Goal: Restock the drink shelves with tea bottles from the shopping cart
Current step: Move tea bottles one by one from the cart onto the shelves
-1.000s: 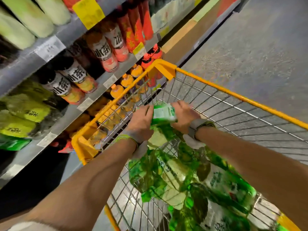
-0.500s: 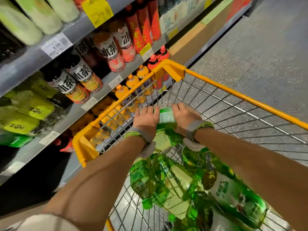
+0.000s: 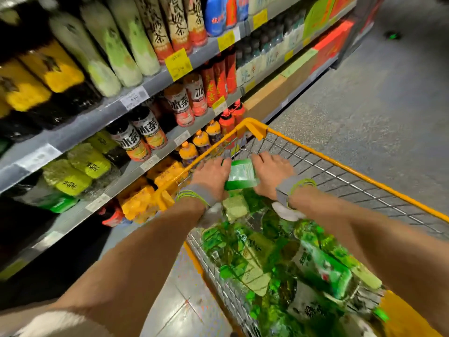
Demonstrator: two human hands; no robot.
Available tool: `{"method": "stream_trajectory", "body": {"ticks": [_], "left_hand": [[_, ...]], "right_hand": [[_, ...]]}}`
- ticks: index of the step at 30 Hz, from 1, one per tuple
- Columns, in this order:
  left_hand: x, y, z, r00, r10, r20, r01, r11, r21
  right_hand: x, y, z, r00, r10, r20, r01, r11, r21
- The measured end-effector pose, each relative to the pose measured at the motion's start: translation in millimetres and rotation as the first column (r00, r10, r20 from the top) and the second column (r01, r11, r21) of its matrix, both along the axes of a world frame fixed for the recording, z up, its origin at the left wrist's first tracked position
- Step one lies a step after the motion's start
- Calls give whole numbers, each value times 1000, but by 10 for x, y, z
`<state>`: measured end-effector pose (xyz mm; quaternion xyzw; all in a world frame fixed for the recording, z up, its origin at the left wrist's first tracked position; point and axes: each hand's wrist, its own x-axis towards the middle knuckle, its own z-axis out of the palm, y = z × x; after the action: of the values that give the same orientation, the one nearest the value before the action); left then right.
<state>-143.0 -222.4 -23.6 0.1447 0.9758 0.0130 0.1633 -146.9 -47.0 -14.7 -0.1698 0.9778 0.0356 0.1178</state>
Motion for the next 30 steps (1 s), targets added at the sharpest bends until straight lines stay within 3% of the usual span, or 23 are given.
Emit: {"method": "stream_trajectory", "body": {"ticks": [3, 13, 19, 24, 30], "left_hand": [[188, -136, 387, 999, 27, -29, -25, 998, 52], [1091, -1233, 1436, 981, 153, -117, -135, 979, 152], [1576, -1938, 1577, 969, 215, -124, -194, 967, 164], [2013, -2509, 1561, 948, 312, -66, -294, 935, 200], [2459, -3162, 1427, 899, 436, -43, -422, 888, 185]], "right_hand": [[171, -118, 475, 992, 8, -126, -5, 1000, 19], [734, -895, 1558, 981, 178, 82, -164, 974, -159], [946, -1384, 1760, 968, 132, 214, -115, 989, -90], [1136, -1942, 1942, 951, 229, 209, -226, 973, -40], [1268, -2754, 1909, 898, 366, 243, -342, 930, -137]]}}
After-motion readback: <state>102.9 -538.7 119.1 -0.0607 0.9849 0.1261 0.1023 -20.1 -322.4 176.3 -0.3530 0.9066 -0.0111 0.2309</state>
